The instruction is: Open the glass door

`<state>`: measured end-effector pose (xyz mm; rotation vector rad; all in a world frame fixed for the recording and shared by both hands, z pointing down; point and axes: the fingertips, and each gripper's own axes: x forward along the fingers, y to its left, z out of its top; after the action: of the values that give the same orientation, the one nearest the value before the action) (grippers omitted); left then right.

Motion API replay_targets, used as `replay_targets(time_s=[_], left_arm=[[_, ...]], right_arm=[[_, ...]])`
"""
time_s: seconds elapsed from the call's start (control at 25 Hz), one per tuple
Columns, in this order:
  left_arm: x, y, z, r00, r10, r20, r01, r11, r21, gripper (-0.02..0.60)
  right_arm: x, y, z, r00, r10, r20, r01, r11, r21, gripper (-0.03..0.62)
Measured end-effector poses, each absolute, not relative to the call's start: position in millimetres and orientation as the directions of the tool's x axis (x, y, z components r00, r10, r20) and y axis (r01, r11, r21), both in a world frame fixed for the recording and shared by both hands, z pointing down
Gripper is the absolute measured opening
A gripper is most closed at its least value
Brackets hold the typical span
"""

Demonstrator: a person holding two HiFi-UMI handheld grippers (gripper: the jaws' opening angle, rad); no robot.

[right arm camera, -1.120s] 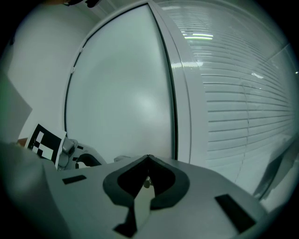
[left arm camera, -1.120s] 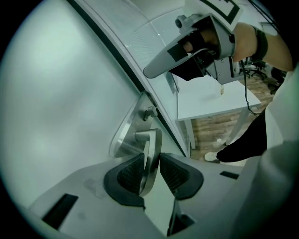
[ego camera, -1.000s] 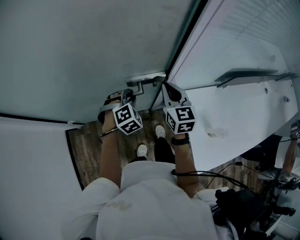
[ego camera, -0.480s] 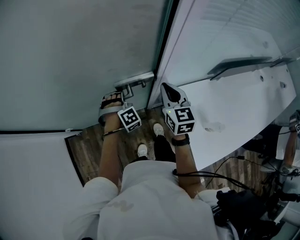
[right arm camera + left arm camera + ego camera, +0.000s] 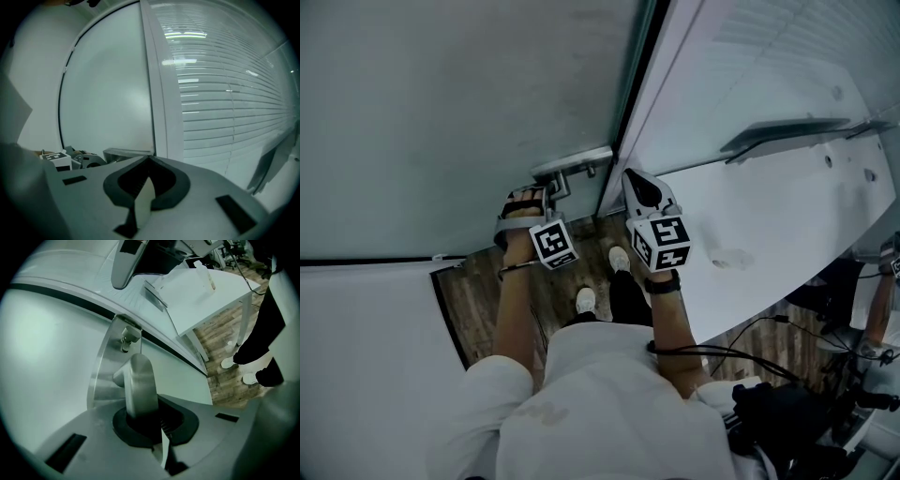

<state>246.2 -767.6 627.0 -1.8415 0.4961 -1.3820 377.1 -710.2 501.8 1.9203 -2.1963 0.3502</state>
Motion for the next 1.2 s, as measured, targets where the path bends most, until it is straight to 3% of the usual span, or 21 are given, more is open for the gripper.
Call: replay_targets(time_s=[0.24,0.6,0.8,1.2], left_arm=[[251,-764,636,0.403,-0.64,0.654,0.076,-0.689,-0.721,0.003],[257,-766,634,0.442,-0.649,0.619,0.025,-0.68,-0.732,0.003],[263,-764,640,0.527,-0.618,0.583,-0.066,-0.714,-0.697,0.003],[258,-754,640,0.49,-0.65,0.581,-0.067,-0.692,-0.718,0.003]], right_arm=[[370,-708,506,-0.172,-0.937,0.305,-0.985,0.154,-0.083,0.002],[389,-700,509,-0.151,-0.939,0.309,-0.986,0.122,-0.111,0.002],[386,-699,510,-0.164,-0.938,0.306,-0.984,0.136,-0.113,0.002],[392,-687,500,-0.145,-0.947,0.286,-0.987,0.116,-0.115,0.002]])
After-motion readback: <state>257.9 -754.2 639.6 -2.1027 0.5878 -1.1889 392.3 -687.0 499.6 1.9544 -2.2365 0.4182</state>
